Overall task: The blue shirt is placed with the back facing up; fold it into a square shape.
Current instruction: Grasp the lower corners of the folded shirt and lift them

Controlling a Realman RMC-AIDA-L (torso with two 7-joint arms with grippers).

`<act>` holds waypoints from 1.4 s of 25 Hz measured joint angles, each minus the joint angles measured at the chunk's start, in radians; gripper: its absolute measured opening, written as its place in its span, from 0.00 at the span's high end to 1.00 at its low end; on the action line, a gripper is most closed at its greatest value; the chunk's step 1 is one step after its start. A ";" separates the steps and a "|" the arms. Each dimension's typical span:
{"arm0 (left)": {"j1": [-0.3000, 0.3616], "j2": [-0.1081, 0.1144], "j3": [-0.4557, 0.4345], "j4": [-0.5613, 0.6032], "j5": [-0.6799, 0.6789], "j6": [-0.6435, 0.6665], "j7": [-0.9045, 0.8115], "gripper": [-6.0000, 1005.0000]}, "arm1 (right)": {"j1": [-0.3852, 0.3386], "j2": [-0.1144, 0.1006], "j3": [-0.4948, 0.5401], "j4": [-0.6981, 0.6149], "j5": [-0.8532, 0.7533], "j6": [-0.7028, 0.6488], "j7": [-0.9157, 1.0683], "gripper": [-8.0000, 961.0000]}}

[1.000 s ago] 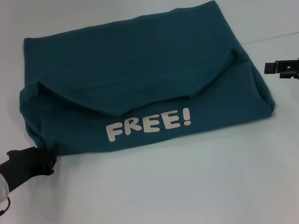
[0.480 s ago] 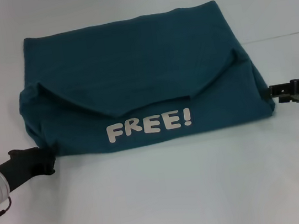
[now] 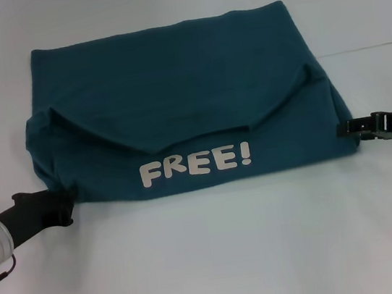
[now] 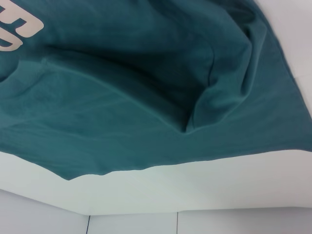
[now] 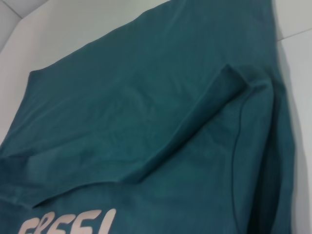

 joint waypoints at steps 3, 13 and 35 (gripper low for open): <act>-0.002 0.001 0.000 0.000 0.000 0.000 0.000 0.98 | 0.001 0.008 -0.011 0.000 0.000 0.025 -0.004 0.29; -0.010 0.002 0.000 0.000 0.000 -0.003 -0.002 0.98 | 0.028 0.017 -0.046 0.047 0.000 0.092 -0.010 0.29; 0.006 0.003 0.002 0.056 0.084 0.049 -0.122 0.98 | 0.002 0.018 -0.014 0.036 0.015 0.030 -0.064 0.90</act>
